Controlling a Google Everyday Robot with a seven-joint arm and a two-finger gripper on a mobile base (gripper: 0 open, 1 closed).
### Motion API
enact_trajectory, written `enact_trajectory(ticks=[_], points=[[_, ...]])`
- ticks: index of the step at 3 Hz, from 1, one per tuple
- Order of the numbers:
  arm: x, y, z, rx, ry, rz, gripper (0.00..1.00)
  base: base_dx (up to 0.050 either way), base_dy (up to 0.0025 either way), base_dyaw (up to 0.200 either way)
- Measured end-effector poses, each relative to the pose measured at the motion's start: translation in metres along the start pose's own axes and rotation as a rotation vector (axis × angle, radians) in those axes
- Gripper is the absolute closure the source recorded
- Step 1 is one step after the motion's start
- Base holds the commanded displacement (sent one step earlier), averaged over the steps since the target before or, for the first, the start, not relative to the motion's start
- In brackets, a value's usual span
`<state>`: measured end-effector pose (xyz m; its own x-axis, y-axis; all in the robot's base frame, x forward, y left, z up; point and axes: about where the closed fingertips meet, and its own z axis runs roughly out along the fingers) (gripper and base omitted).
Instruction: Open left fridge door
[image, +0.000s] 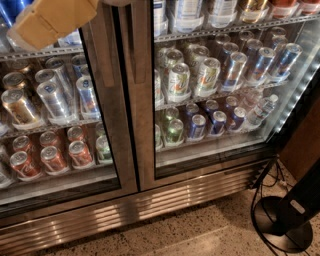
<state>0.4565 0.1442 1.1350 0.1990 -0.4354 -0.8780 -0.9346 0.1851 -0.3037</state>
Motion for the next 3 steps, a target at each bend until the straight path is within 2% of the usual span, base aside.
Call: enact_trajectory(ticks=[3], points=[[0.0065,0.0008,-0.0002,-0.013,-0.016,0.017,0.00,0.000,0.00000,0.000]])
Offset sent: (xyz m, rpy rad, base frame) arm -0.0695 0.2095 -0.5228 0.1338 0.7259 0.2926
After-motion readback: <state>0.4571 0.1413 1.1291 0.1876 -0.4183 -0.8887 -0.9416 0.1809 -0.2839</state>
